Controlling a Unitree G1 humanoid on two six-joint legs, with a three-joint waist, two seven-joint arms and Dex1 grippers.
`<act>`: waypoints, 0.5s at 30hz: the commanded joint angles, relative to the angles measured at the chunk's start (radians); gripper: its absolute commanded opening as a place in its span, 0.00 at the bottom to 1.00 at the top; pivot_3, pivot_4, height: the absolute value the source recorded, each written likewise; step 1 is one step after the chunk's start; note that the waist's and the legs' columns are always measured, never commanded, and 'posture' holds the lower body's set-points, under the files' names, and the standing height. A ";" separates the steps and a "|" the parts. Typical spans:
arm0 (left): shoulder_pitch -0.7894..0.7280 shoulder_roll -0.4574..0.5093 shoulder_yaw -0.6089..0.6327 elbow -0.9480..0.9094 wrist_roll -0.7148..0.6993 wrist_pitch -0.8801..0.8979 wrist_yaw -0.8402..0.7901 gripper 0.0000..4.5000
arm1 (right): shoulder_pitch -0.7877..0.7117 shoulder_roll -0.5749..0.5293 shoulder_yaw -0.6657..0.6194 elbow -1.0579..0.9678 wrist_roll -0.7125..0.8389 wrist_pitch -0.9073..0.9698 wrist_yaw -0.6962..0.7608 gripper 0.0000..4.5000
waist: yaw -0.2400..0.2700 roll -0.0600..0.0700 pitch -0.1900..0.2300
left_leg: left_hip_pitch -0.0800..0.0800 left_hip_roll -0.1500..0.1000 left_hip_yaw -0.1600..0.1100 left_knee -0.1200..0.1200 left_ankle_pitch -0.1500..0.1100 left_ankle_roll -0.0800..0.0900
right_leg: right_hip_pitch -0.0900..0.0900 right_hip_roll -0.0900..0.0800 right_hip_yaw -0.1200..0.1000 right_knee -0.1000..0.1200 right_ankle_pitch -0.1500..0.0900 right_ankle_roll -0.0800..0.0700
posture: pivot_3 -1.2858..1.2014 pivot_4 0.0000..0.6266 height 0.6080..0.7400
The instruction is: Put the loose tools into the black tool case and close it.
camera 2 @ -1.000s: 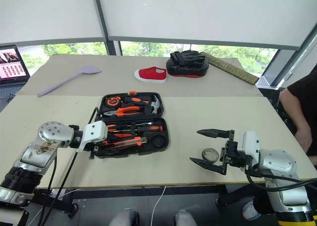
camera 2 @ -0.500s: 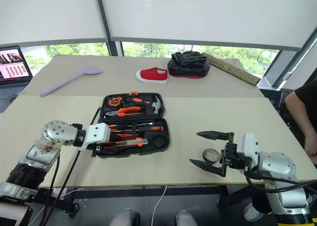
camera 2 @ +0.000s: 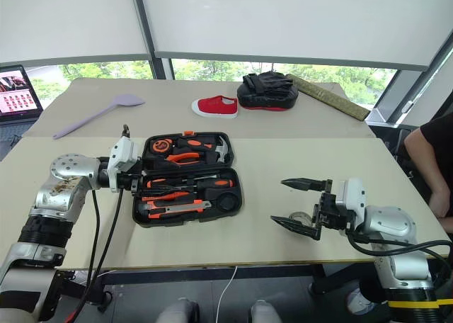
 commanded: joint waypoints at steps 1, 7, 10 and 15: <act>0.044 -0.009 -0.015 -0.030 0.021 -0.046 0.006 0.41 | -0.016 0.015 -0.002 -0.009 -0.008 -0.029 -0.010 1.00 | 0.001 0.000 0.000 | 0.000 0.000 0.000 0.000 0.000 0.000 | 0.000 0.000 0.000 0.000 0.000 0.000 | 0.52 0.24 1.00; 0.114 -0.019 -0.048 -0.035 0.084 -0.091 0.054 0.00 | 0.009 0.039 -0.001 -0.022 -0.017 -0.034 -0.032 1.00 | 0.003 0.000 0.000 | 0.000 0.000 0.000 0.000 0.000 0.000 | 0.000 0.000 0.000 0.000 0.000 0.000 | 0.52 0.24 1.00; 0.123 -0.026 -0.065 -0.010 0.120 -0.128 0.076 0.00 | 0.022 0.046 -0.003 -0.033 -0.020 -0.032 -0.041 1.00 | 0.005 0.000 0.000 | 0.000 0.000 0.000 0.000 0.000 0.000 | 0.000 0.000 0.000 0.000 0.000 0.000 | 0.52 0.24 1.00; 0.141 -0.031 -0.089 -0.006 0.146 -0.128 0.082 0.00 | 0.036 0.049 -0.006 -0.045 -0.018 -0.030 -0.056 1.00 | 0.005 0.000 0.000 | 0.001 0.000 0.000 0.001 0.000 0.000 | 0.001 0.000 0.000 0.000 0.000 -0.001 | 0.52 0.24 1.00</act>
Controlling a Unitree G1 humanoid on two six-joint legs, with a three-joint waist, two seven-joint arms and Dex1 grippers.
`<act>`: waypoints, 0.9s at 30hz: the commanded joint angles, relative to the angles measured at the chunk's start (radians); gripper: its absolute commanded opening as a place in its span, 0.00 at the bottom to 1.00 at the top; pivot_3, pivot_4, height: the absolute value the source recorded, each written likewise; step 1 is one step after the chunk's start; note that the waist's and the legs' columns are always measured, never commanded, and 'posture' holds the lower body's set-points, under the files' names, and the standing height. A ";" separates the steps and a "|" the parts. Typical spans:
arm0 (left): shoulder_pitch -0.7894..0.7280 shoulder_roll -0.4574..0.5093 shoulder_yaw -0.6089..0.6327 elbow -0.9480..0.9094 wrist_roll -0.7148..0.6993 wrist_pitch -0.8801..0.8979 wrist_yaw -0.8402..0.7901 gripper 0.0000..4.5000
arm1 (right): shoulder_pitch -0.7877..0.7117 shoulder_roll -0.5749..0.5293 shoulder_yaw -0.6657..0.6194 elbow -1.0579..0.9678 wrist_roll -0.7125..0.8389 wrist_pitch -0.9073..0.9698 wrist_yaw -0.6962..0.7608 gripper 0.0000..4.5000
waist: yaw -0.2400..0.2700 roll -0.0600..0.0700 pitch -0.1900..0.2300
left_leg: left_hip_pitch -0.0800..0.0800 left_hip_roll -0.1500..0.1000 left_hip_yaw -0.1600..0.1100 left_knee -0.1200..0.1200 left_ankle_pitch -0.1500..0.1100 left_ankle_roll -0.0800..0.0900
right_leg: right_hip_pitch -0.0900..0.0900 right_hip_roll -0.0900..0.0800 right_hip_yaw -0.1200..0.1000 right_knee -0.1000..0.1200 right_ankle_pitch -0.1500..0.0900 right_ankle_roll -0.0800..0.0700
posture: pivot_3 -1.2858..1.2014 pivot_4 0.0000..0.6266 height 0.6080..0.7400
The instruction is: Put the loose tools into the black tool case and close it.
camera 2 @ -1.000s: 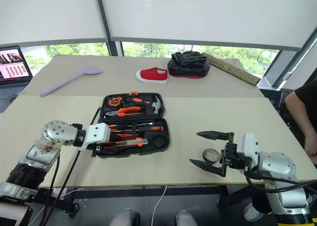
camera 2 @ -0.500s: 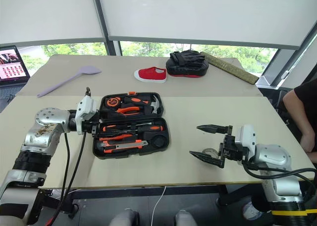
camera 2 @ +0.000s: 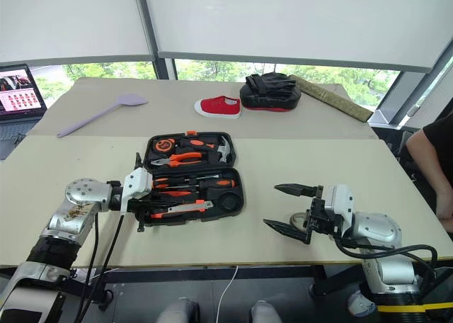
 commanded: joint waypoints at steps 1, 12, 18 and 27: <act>0.025 0.000 -0.038 0.001 0.035 0.000 0.000 0.00 | 0.007 0.001 -0.018 -0.043 0.008 -0.019 -0.014 1.00 | 0.000 0.000 0.000 | 0.001 0.000 0.000 0.000 0.000 0.000 | 0.001 0.000 0.000 0.000 0.000 0.000 | 0.52 0.24 1.00; 0.107 -0.053 -0.075 0.010 0.051 0.068 0.081 0.00 | 0.020 0.009 -0.022 -0.054 0.007 -0.020 -0.047 1.00 | 0.005 0.016 -0.010 | 0.013 -0.003 0.000 -0.001 -0.001 0.001 | 0.015 -0.004 0.000 -0.002 -0.007 0.007 | 0.52 0.24 1.00; 0.100 -0.044 -0.064 0.073 0.048 0.088 0.081 0.00 | 0.016 0.004 -0.032 -0.049 0.011 -0.017 -0.051 1.00 | 0.002 0.021 -0.013 | 0.014 -0.004 0.000 -0.001 -0.001 0.001 | 0.016 -0.005 0.000 -0.002 -0.008 0.007 | 0.52 0.24 1.00; 0.086 -0.062 -0.076 0.130 0.054 0.079 0.065 0.00 | 0.040 -0.003 -0.046 -0.073 0.021 -0.001 -0.064 1.00 | 0.000 0.022 -0.014 | 0.019 -0.004 0.000 -0.001 -0.001 0.001 | 0.020 -0.006 0.000 -0.002 -0.010 0.004 | 0.52 0.24 1.00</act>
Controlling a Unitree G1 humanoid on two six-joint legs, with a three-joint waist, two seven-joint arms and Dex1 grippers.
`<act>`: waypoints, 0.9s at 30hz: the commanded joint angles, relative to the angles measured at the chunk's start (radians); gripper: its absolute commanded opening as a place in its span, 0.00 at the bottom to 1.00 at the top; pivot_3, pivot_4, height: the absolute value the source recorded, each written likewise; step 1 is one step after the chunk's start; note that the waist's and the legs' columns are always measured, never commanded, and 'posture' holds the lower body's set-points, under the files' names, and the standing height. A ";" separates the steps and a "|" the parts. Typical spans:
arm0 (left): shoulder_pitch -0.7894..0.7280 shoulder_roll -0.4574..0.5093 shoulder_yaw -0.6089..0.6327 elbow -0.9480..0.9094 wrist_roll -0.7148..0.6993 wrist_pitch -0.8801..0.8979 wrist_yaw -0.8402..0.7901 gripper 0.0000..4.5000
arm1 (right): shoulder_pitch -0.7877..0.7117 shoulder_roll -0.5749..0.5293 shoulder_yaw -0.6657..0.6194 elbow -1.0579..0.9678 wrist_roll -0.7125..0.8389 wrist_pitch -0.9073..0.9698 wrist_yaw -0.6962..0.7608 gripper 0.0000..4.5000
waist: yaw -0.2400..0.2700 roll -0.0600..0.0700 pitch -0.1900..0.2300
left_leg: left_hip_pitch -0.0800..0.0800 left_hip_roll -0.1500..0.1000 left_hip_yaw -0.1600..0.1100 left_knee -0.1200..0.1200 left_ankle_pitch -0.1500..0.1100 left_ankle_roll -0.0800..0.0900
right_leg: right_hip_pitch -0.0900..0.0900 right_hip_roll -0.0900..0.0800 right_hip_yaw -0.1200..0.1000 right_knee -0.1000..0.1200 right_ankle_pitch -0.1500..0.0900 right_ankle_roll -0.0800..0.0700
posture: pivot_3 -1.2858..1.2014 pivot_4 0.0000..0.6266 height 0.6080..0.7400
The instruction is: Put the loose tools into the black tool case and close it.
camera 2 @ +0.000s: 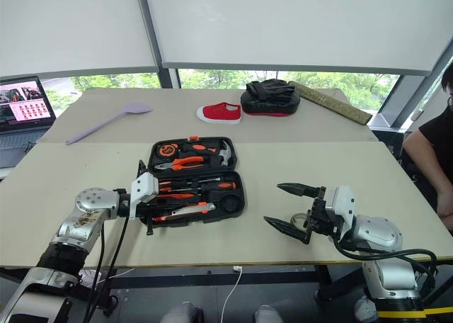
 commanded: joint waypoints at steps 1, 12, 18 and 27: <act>0.045 -0.012 -0.056 0.076 0.050 0.034 -0.005 0.00 | 0.010 -0.013 -0.035 -0.045 0.020 -0.001 -0.015 1.00 | 0.000 0.000 0.000 | 0.001 0.000 0.000 0.000 0.000 0.000 | 0.001 0.000 0.000 0.000 0.000 0.000 | 0.52 0.24 1.00; 0.022 -0.035 0.008 -0.025 -0.039 0.047 -0.006 0.00 | 0.040 -0.030 -0.065 -0.074 0.029 0.002 -0.038 1.00 | -0.001 0.000 0.000 | 0.001 -0.002 0.000 -0.002 -0.001 0.000 | 0.001 -0.003 0.000 0.000 -0.002 0.002 | 0.52 0.24 1.00; 0.039 -0.014 0.155 -0.212 -0.259 0.135 -0.057 0.30 | 0.158 -0.085 -0.207 -0.113 0.055 0.014 -0.058 1.00 | 0.001 -0.006 0.004 | -0.011 -0.004 -0.001 -0.002 -0.001 0.001 | -0.008 -0.005 -0.001 -0.002 0.002 0.006 | 0.52 0.24 1.00; 0.270 0.080 0.285 -0.386 -0.368 0.097 -0.168 0.98 | 0.492 -0.093 -0.464 0.012 -0.069 -0.121 -0.090 1.00 | -0.008 -0.007 0.005 | -0.012 -0.004 -0.001 -0.003 -0.005 0.003 | -0.008 -0.005 -0.002 -0.005 0.000 0.005 | 0.52 0.24 1.00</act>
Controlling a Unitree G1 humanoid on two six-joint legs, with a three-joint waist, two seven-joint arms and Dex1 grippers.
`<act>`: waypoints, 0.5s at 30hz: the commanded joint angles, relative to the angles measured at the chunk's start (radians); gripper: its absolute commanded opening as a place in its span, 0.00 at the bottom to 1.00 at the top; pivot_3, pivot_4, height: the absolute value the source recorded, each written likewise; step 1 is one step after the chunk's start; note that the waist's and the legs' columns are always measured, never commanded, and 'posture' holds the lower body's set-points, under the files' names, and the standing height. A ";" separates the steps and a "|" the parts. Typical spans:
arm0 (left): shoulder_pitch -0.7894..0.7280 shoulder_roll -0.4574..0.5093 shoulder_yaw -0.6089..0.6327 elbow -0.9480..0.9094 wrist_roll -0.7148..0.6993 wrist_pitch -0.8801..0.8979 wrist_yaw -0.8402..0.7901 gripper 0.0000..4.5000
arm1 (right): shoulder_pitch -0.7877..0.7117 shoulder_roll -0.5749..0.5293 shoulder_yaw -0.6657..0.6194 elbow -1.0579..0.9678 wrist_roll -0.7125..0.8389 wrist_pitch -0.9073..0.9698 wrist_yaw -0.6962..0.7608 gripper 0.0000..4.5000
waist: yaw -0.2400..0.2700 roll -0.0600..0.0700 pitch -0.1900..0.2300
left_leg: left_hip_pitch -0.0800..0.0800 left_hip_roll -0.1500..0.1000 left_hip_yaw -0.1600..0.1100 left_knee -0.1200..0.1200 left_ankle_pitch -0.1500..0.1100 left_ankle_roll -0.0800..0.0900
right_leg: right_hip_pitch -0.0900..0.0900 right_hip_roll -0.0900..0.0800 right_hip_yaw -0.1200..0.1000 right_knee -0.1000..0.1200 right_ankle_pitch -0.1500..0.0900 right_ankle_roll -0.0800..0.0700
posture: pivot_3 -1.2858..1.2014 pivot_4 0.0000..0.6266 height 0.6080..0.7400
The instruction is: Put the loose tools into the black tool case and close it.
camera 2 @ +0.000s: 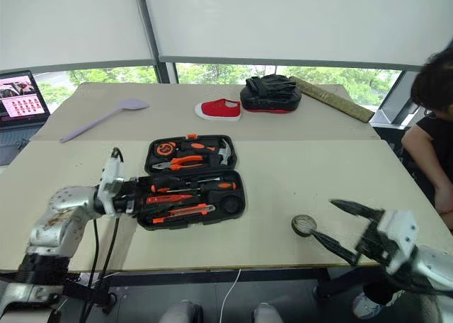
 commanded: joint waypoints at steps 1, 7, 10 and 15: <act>0.133 0.024 0.074 -0.048 -0.025 -0.109 -0.070 0.98 | 0.102 0.009 -0.109 0.055 -0.060 -0.073 -0.032 1.00 | -0.002 0.000 0.000 | 0.000 0.000 0.000 0.000 0.000 0.000 | 0.000 0.000 0.000 0.000 -0.001 0.000 | 0.52 0.24 1.00; 0.235 0.000 0.123 0.021 -0.047 -0.200 -0.118 0.98 | 0.146 -0.081 -0.074 -0.071 -0.024 0.126 -0.037 1.00 | -0.008 0.001 0.002 | 0.004 0.001 0.001 0.000 -0.005 -0.008 | 0.000 -0.002 0.000 0.000 -0.004 -0.004 | 0.52 0.24 1.00; 0.228 -0.023 0.128 0.010 -0.064 -0.217 -0.113 0.98 | 0.115 -0.157 -0.031 -0.166 -0.005 0.266 -0.046 1.00 | -0.007 0.001 0.003 | 0.006 0.001 0.001 0.000 -0.005 -0.009 | 0.001 -0.003 0.001 0.000 -0.004 -0.004 | 0.52 0.24 1.00; 0.247 -0.056 0.104 -0.062 -0.080 -0.230 -0.120 0.98 | -0.064 -0.311 0.173 -0.310 -0.029 0.568 -0.116 1.00 | -0.007 -0.001 0.004 | 0.008 0.001 0.001 0.000 -0.005 -0.009 | 0.000 -0.003 0.000 -0.001 -0.004 -0.004 | 0.52 0.24 1.00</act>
